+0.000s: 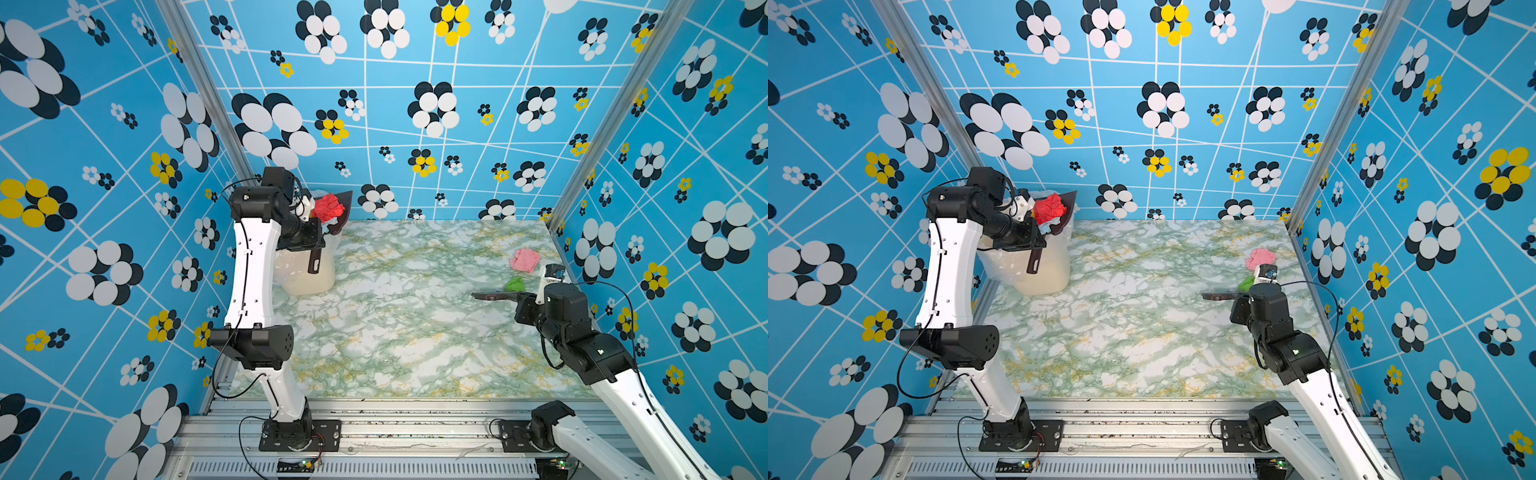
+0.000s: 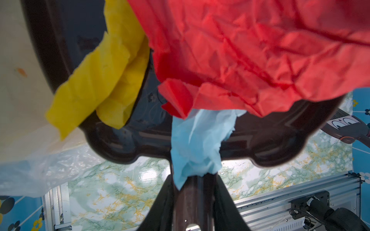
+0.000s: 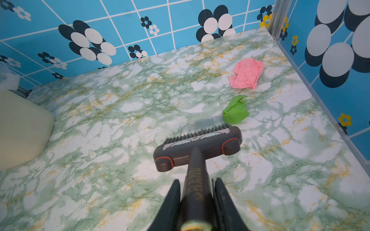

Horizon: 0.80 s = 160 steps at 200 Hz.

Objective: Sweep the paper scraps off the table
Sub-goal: 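Tip the dustpan over the cream bin with the left gripper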

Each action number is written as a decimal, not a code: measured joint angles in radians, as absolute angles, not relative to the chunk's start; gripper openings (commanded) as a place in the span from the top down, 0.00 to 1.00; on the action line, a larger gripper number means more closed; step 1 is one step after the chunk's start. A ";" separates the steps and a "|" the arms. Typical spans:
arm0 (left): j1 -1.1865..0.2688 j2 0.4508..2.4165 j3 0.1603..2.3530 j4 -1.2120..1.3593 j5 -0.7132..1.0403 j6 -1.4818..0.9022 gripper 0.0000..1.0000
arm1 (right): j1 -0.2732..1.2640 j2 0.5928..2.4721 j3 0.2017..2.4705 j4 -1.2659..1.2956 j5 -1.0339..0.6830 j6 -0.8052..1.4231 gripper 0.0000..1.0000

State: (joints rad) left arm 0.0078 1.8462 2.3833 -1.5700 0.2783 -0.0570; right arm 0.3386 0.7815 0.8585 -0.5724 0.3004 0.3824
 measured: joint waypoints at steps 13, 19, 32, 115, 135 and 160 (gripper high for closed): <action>0.015 1.851 2.395 -1.567 0.292 -0.055 1.00 | 0.339 0.792 0.859 -0.565 0.300 0.383 1.00; 0.020 1.855 2.400 -1.566 0.299 -0.054 1.00 | 0.339 0.795 0.859 -0.564 0.300 0.383 1.00; 0.031 1.863 2.404 -1.563 0.314 -0.051 1.00 | 0.339 0.800 0.859 -0.564 0.300 0.383 1.00; 0.112 1.917 2.404 -1.510 0.442 -0.052 1.00 | 0.339 0.820 0.859 -0.540 0.300 0.383 1.00; 0.122 1.928 2.404 -1.491 0.482 -0.052 1.00 | 0.339 0.824 0.859 -0.538 0.300 0.383 1.00; 0.131 1.938 2.399 -1.464 0.521 -0.057 1.00 | 0.339 0.827 0.859 -0.538 0.300 0.383 1.00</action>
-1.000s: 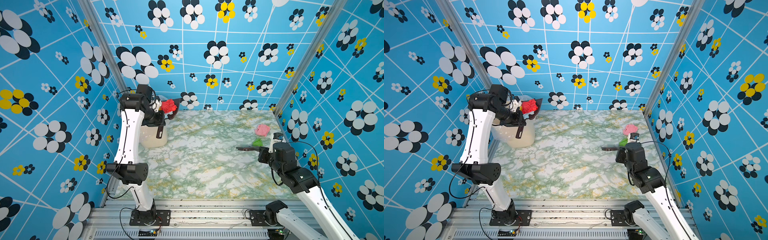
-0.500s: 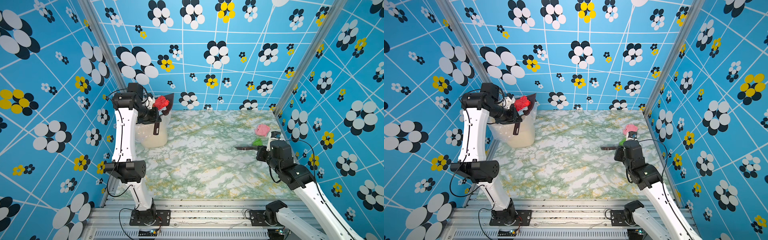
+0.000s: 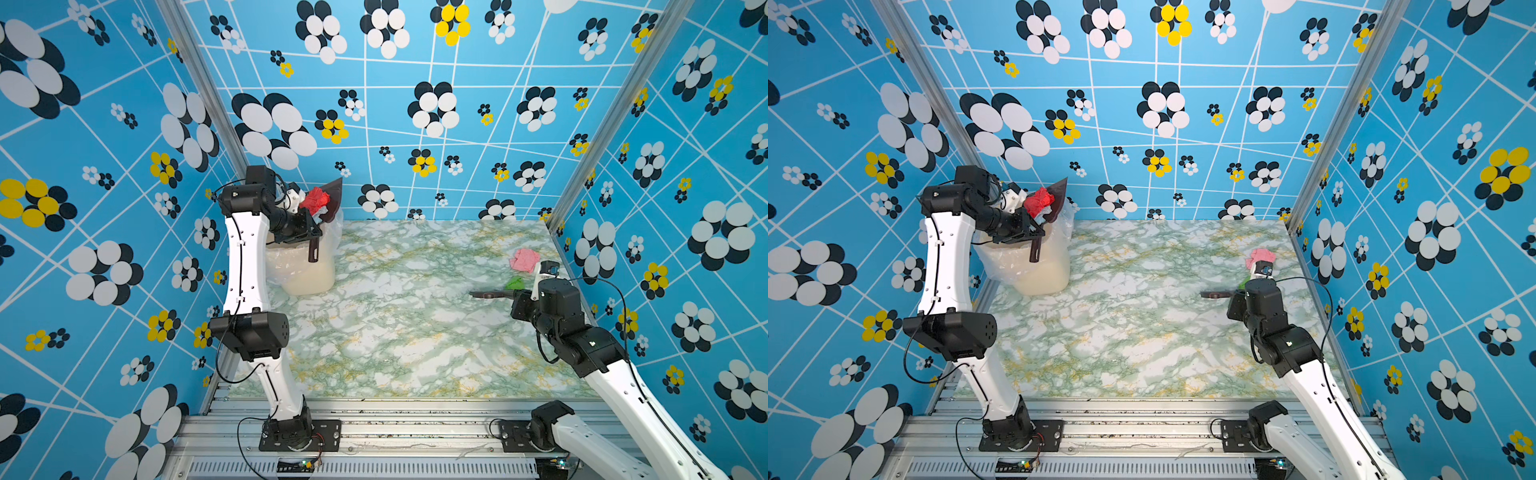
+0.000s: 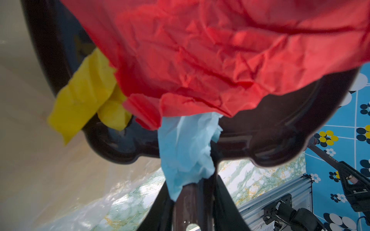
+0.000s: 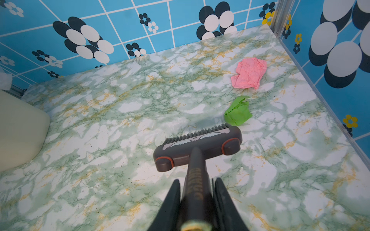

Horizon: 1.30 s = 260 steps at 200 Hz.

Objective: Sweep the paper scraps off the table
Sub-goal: 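Tip the dustpan over the cream bin with the left gripper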

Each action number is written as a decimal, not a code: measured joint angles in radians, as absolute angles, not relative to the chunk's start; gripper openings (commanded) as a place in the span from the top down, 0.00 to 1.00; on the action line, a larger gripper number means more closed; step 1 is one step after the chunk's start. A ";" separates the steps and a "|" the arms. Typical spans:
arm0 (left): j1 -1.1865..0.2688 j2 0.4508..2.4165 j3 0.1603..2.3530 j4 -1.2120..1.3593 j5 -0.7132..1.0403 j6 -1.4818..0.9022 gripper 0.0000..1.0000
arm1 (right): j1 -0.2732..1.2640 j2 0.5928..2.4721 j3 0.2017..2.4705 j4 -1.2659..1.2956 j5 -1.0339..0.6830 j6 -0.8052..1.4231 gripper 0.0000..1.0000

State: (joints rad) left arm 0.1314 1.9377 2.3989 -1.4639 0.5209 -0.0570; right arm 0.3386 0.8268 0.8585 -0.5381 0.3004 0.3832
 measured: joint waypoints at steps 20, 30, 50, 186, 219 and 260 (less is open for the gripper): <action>0.138 1.939 2.386 -1.447 0.552 -0.060 1.00 | 0.339 0.827 0.859 -0.537 0.301 0.384 1.00; 0.142 1.939 2.374 -1.436 0.570 -0.063 1.00 | 0.339 0.827 0.859 -0.537 0.301 0.384 1.00; 0.150 1.938 2.341 -1.411 0.611 -0.073 1.00 | 0.339 0.827 0.859 -0.537 0.301 0.385 1.00; 0.239 1.887 2.174 -1.272 0.831 -0.150 1.00 | 0.339 0.827 0.859 -0.535 0.300 0.387 1.00; 0.250 1.866 2.134 -1.259 0.846 -0.150 1.00 | 0.339 0.827 0.859 -0.534 0.300 0.387 1.00; 0.253 1.850 2.112 -1.248 0.869 -0.157 1.00 | 0.339 0.826 0.854 -0.531 0.300 0.387 1.00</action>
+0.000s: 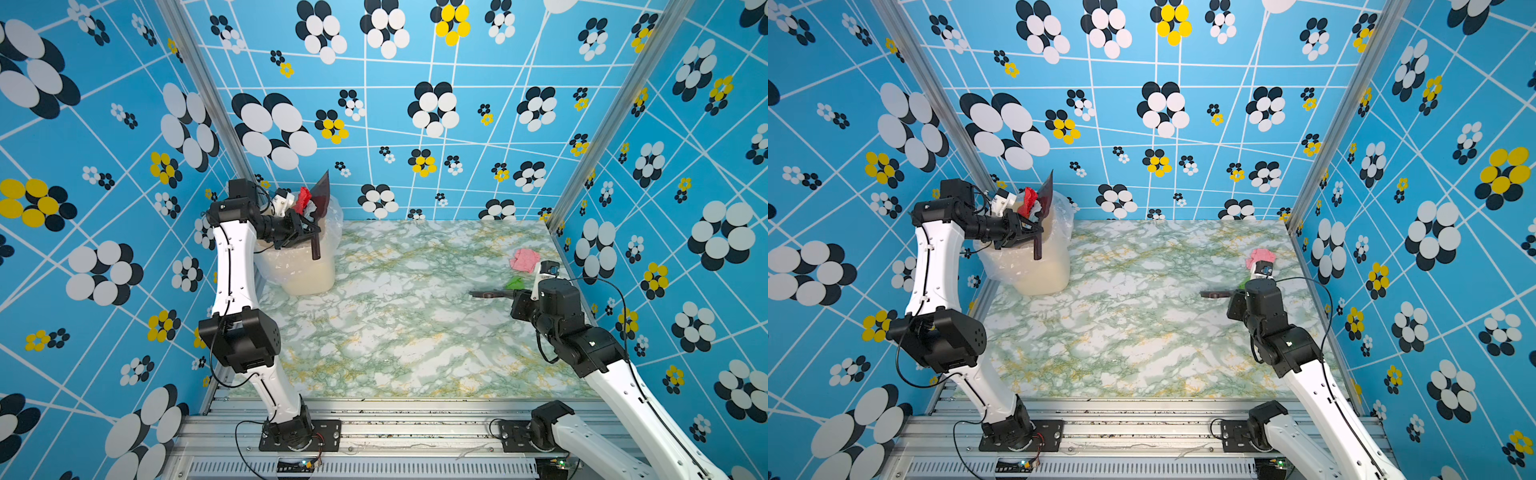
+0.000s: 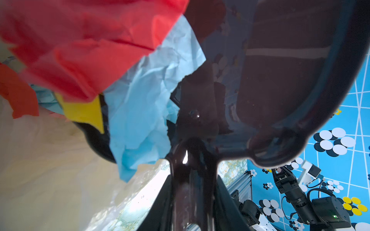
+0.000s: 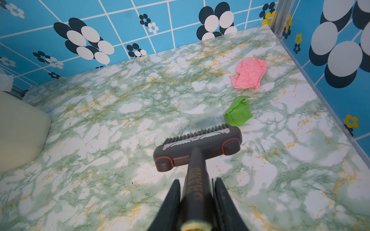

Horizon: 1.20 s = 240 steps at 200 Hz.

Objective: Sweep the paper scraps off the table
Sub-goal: 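Tip the dustpan over the cream bin with the left gripper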

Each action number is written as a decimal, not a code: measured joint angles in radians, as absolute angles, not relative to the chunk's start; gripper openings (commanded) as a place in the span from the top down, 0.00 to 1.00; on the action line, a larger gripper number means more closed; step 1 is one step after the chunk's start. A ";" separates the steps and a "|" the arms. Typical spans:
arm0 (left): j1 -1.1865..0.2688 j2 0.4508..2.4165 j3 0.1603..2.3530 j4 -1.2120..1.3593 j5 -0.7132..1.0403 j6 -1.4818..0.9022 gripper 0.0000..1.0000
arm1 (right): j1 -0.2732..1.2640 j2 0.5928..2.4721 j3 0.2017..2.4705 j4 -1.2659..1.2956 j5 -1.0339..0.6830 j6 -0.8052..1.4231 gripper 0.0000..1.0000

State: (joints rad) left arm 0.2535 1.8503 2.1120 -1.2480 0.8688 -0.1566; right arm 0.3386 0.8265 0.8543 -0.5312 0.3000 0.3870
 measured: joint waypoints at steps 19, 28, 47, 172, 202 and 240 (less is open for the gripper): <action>0.260 1.842 2.098 -1.241 0.881 -0.161 1.00 | 0.339 0.824 0.842 -0.523 0.300 0.387 1.00; 0.263 1.839 2.090 -1.237 0.888 -0.165 1.00 | 0.339 0.824 0.839 -0.523 0.300 0.387 1.00; 0.273 1.827 2.059 -1.221 0.907 -0.166 1.00 | 0.339 0.824 0.837 -0.519 0.300 0.387 1.00; 0.338 1.769 1.906 -1.054 1.081 -0.265 1.00 | 0.339 0.824 0.836 -0.516 0.299 0.387 1.00; 0.340 1.768 1.895 -1.039 1.092 -0.271 1.00 | 0.339 0.824 0.836 -0.515 0.298 0.387 1.00; 0.343 1.733 1.816 -0.929 1.169 -0.347 1.00 | 0.339 0.824 0.836 -0.515 0.297 0.387 1.00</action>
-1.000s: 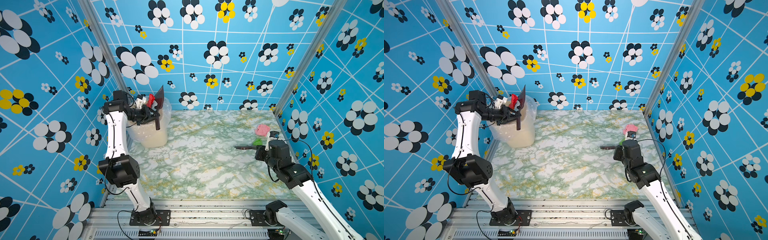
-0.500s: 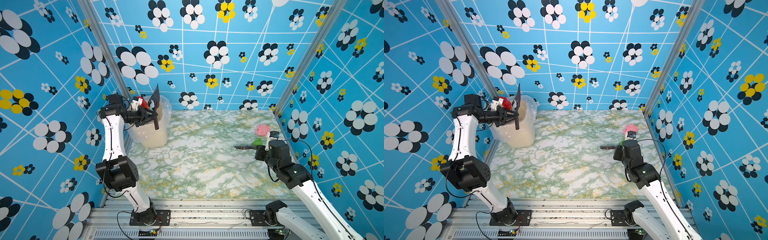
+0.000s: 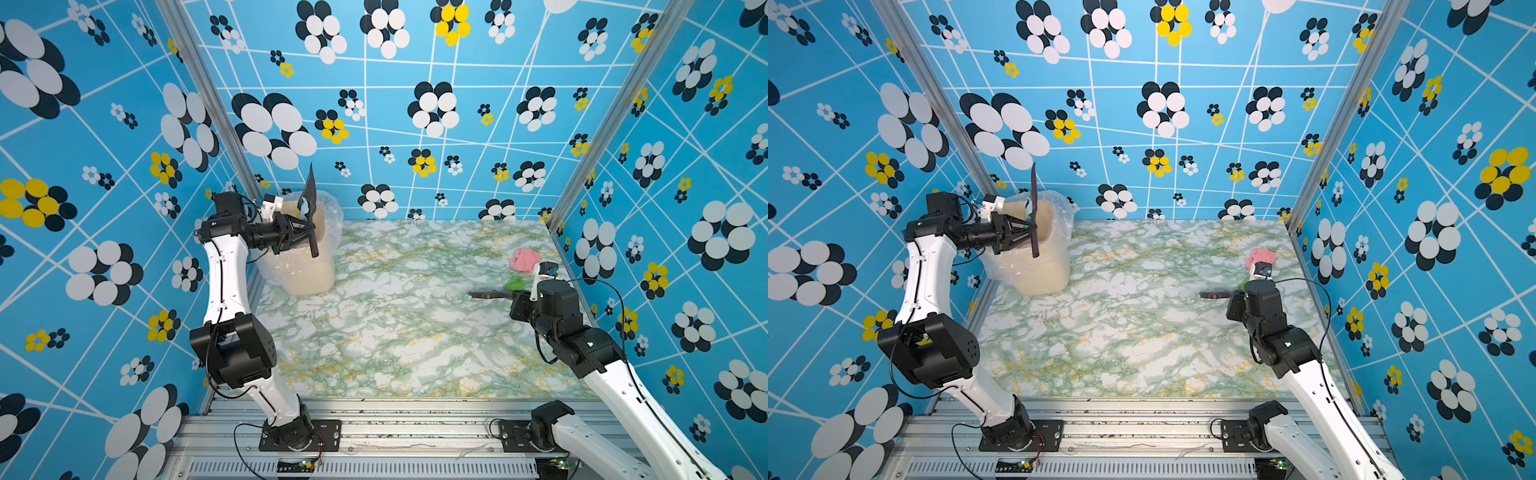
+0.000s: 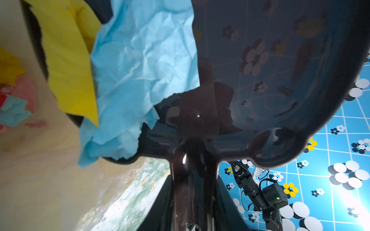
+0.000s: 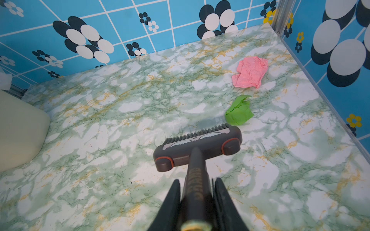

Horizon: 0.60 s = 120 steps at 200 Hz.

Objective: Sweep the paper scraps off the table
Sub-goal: 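Tip the dustpan over the cream bin with the left gripper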

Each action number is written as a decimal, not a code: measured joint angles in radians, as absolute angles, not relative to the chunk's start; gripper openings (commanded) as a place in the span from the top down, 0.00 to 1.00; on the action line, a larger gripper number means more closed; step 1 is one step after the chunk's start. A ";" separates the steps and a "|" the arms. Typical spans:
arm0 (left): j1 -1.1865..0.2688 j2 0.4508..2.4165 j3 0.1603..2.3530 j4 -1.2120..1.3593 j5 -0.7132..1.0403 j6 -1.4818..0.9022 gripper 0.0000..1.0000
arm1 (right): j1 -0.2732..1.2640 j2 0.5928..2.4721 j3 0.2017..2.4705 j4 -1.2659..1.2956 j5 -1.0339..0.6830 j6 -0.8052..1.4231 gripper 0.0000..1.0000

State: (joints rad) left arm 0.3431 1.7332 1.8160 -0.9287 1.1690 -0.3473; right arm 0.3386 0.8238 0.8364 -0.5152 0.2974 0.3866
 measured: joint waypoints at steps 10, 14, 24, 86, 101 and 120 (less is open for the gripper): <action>0.346 1.717 1.777 -0.876 1.195 -0.386 1.00 | 0.339 0.824 0.836 -0.515 0.297 0.387 1.00; 0.347 1.710 1.756 -0.838 1.210 -0.414 1.00 | 0.339 0.824 0.836 -0.515 0.298 0.386 1.00; 0.352 1.692 1.706 -0.756 1.238 -0.473 1.00 | 0.339 0.824 0.836 -0.515 0.298 0.386 1.00; 0.376 1.658 1.581 -0.443 1.324 -0.719 1.00 | 0.339 0.824 0.836 -0.515 0.298 0.382 1.00; 0.379 1.651 1.575 -0.414 1.333 -0.742 1.00 | 0.339 0.824 0.836 -0.515 0.298 0.382 1.00; 0.379 1.645 1.558 -0.363 1.346 -0.778 1.00 | 0.339 0.824 0.836 -0.515 0.298 0.382 1.00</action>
State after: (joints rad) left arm 0.3794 1.6455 1.5581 -0.3626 1.3460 -0.7776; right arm 0.3386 0.8242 0.8364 -0.5152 0.2977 0.3817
